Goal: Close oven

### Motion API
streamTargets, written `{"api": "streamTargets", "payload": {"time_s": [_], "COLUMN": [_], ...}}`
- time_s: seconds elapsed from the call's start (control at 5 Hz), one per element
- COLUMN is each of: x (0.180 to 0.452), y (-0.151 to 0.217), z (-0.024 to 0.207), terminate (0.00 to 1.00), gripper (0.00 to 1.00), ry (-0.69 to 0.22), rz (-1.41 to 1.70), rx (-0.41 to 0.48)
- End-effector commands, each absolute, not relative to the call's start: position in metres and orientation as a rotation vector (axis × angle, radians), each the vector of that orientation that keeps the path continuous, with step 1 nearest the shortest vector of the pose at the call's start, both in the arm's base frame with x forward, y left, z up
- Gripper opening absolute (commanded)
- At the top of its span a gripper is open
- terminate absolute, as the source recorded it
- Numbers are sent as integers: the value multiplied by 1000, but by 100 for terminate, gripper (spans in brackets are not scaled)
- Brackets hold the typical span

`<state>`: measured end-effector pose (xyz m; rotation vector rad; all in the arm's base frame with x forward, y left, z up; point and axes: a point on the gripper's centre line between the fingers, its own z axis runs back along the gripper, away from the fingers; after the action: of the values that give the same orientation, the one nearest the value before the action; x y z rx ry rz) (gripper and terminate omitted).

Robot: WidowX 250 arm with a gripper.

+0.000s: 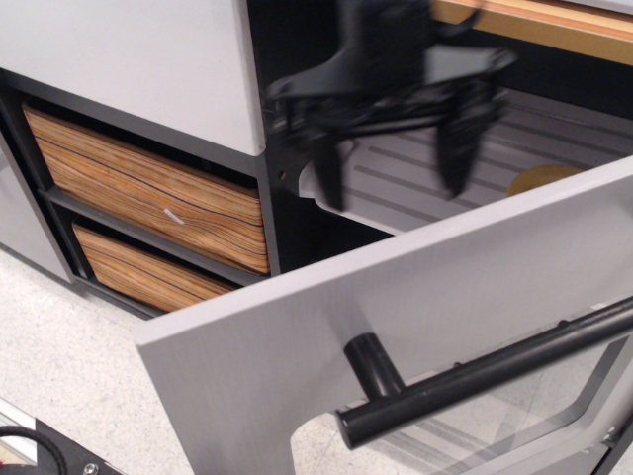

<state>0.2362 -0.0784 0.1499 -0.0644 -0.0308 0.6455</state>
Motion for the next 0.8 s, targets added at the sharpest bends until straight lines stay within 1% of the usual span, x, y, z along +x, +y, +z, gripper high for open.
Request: {"api": "streamTargets", "payload": {"time_s": [0.0,0.2,0.4,0.6], "x": [225,216,204,195], "y": [-110,-117,-129,-141], "z": [210,222,222,207], "terminate": [0,0,0,0], "gripper": [100,100,100,100], "ry": [7,69,107,159], "rz": [647,661,642,643], "rx": [-163,-179,-181,-169]}}
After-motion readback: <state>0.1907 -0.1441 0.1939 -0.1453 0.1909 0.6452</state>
